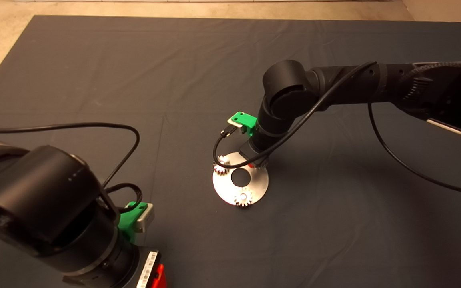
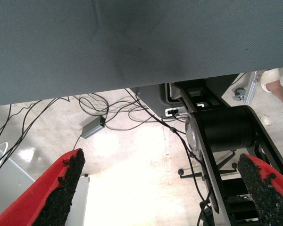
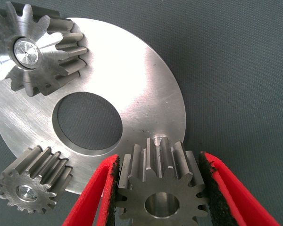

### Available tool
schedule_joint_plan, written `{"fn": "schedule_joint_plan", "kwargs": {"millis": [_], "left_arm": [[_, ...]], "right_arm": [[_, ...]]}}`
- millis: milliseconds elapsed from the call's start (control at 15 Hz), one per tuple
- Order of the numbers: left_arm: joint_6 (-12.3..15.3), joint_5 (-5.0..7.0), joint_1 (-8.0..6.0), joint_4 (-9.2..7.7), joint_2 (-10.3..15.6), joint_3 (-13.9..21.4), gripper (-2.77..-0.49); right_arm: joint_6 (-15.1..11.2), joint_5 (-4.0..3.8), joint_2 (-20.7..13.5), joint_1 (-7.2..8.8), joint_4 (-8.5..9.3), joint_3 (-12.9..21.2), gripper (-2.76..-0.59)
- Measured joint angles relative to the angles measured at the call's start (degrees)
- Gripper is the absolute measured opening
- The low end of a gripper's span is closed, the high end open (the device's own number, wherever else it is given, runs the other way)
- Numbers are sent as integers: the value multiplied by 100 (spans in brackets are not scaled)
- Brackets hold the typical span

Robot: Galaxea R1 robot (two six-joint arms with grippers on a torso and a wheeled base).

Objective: Install three planetary gears onto the carrier pins

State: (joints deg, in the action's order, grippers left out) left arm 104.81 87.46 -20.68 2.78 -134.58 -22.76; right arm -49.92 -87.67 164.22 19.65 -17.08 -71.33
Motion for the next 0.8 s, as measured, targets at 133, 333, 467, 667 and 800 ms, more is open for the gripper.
{"fn": "schedule_joint_plan", "kwargs": {"millis": [133, 333, 467, 667, 800], "left_arm": [[0, 0, -1, 0, 0, 0, -93], [0, 0, -1, 0, 0, 0, -93], [0, 2, -1, 0, 0, 0, -93], [0, 2, -1, 0, 0, 0, -93], [0, 0, -1, 0, -1, 0, -93]], "right_arm": [[4, 2, 15, 0, 2, 0, -229], [12, 0, 28, 0, 0, 0, -229], [12, 0, 30, 0, 0, 0, -229], [14, 3, 41, 0, 2, 0, -229], [16, 0, 39, 0, 2, 0, -229]]}}
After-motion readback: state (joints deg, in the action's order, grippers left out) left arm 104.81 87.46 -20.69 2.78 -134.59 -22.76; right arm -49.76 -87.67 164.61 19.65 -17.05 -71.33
